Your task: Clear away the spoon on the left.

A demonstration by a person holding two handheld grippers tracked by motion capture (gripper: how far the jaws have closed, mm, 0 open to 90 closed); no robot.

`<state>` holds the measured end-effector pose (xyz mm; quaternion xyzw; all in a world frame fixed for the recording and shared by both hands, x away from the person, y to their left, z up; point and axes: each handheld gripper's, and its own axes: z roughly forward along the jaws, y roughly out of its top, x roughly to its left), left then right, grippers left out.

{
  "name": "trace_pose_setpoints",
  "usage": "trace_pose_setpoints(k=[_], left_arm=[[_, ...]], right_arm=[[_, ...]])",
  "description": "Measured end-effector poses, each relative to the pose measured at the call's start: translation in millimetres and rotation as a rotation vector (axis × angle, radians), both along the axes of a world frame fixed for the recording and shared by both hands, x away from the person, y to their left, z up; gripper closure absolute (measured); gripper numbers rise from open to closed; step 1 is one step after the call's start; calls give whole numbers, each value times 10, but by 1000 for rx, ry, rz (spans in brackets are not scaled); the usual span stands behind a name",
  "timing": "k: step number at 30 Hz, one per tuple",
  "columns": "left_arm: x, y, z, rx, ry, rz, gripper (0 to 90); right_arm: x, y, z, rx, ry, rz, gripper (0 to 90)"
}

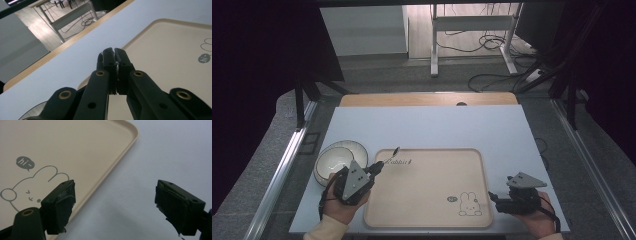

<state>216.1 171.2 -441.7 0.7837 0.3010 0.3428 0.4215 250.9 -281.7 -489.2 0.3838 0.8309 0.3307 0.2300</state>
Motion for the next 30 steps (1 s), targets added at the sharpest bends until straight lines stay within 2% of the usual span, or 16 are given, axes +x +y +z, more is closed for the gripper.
trace_pose_setpoints(k=[6, 17, 24, 30], left_arm=[[41, -65, -52, 11, 17, -10, 897], [76, -48, -147, 27, 43, -1, 896], [92, -94, -218, 76, 55, -2, 895], [99, -110, -249, 94, 60, -3, 895]], right_arm=[[-4, -4, 0, -2, 2, 1, 174], [-1, -1, -6, -6, 5, 5, 174], [2, -7, -10, -4, 7, 3, 174], [3, -6, -13, -5, 7, 5, 174]])
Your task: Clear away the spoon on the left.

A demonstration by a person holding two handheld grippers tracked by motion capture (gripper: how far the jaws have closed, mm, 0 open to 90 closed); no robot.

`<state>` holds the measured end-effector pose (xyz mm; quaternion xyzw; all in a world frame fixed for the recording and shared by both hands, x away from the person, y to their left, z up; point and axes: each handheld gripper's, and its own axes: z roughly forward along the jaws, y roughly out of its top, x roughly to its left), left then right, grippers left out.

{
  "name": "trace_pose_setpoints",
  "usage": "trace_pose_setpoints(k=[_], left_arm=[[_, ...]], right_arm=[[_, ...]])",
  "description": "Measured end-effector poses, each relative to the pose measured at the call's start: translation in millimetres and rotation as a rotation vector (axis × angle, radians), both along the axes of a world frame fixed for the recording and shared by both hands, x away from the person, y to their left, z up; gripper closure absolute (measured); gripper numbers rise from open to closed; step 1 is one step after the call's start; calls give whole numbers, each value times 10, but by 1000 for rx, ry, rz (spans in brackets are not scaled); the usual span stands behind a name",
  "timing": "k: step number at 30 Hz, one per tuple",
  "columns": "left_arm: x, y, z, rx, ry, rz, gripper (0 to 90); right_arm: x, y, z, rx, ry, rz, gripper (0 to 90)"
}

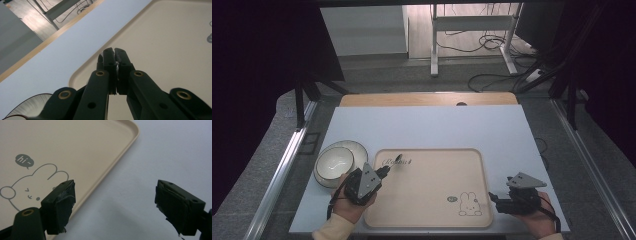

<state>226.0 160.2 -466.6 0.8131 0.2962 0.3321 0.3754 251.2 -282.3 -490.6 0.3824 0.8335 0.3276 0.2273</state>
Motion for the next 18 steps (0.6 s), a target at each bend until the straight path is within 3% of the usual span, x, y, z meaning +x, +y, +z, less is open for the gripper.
trace_pose_setpoints(k=[15, 16, 17, 18], left_arm=[[15, -65, -124, 93, 7, -16, 888], [6, -88, -147, 120, 5, -22, 881], [6, -88, -147, 120, 5, -22, 878], [-5, -117, -172, 156, 3, -28, 875]], right_arm=[[1, -1, -8, -3, 4, 3, 174], [2, 1, -13, -4, 5, 3, 173], [2, 1, -13, -4, 5, 3, 173], [2, 2, -16, -5, 7, 5, 173]])
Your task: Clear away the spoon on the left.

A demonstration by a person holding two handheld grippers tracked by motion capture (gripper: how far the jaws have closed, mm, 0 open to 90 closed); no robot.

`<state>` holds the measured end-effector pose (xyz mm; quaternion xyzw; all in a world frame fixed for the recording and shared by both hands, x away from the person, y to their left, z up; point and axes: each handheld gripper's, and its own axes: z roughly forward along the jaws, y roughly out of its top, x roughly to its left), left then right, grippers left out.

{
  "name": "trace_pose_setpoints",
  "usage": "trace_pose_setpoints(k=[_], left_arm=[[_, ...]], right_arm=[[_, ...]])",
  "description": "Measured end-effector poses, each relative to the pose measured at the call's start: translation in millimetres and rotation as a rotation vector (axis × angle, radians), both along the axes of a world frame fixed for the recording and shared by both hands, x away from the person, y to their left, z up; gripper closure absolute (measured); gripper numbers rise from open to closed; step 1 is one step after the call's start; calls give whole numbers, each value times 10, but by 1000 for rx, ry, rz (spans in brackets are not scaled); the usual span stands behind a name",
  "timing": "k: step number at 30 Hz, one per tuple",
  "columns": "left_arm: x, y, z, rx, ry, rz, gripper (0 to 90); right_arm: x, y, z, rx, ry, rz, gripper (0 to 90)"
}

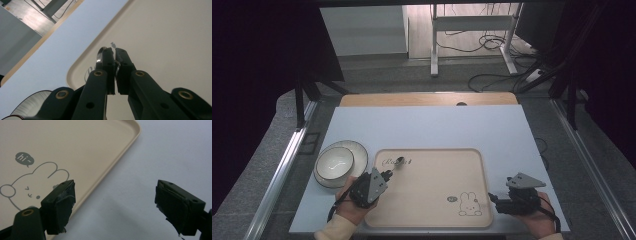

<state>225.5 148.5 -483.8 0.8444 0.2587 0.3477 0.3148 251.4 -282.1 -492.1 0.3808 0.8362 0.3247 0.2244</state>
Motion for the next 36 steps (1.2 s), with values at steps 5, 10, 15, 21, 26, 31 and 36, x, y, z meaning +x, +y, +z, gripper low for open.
trace_pose_setpoints(k=[5, 10, 15, 21, 26, 31, 36], left_arm=[[-18, -53, -44, 48, 2, -13, 861], [-22, -98, -105, 86, 26, -19, 850], [-20, -127, -155, 101, 59, -25, 837], [-1, -151, -214, 124, 120, -40, 803], [31, -156, -270, 138, 203, -58, 761], [54, -133, -264, 83, 257, -66, 727], [85, -114, -276, 37, 331, -67, 664]], right_arm=[[-1, -1, -3, -4, 2, 2, 173], [0, -4, -6, -7, 7, 6, 173], [-1, -2, -8, -9, 8, 7, 173], [1, -2, -15, -13, 8, 8, 173], [2, -6, -14, -14, 9, 9, 173], [3, -6, -15, -14, 8, 8, 173], [2, -8, -14, -15, 9, 9, 173]])
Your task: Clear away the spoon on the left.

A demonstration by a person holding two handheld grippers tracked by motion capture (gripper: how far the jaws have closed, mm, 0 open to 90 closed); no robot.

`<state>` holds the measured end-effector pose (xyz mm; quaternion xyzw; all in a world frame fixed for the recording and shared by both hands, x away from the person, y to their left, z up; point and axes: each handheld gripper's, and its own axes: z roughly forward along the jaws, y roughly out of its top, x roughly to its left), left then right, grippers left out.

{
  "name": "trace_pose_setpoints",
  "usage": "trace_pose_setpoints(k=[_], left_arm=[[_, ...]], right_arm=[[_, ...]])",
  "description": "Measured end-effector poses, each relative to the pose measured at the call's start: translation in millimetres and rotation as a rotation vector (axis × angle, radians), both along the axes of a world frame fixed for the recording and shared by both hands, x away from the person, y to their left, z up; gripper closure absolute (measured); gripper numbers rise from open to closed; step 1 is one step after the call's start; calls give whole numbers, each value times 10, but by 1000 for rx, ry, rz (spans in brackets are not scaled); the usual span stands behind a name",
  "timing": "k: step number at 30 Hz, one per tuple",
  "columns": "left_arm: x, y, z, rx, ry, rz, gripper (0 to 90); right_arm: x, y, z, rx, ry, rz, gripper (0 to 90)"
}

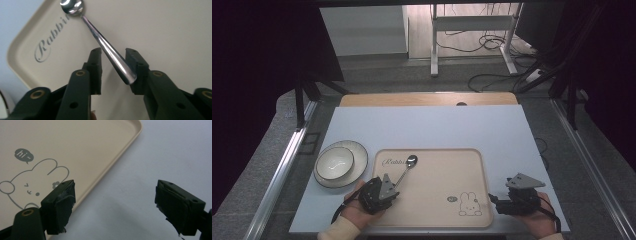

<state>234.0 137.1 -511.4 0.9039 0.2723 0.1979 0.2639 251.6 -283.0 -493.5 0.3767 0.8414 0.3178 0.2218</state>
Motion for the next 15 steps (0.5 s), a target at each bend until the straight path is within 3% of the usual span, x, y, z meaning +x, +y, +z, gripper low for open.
trace_pose_setpoints(k=[3, 4, 5, 7, 9, 15], left_arm=[[11, 2, -15, -4, 27, 2, 539], [18, 1, -20, -9, 37, 10, 539], [22, 4, -6, -19, 32, 26, 404], [25, 9, 9, -29, 31, 30, 341], [31, 31, 39, -60, 32, 43, 304], [44, 68, 49, -77, 36, 59, 272]], right_arm=[[0, 1, -1, 1, -1, 0, 173], [-1, 0, 0, 1, -1, 0, 173], [-1, -2, 2, 0, -1, 0, 173], [-1, -3, 3, 1, -1, 0, 173], [-1, -7, 3, 1, -1, 0, 173], [0, -14, 4, 1, -1, -2, 173]])
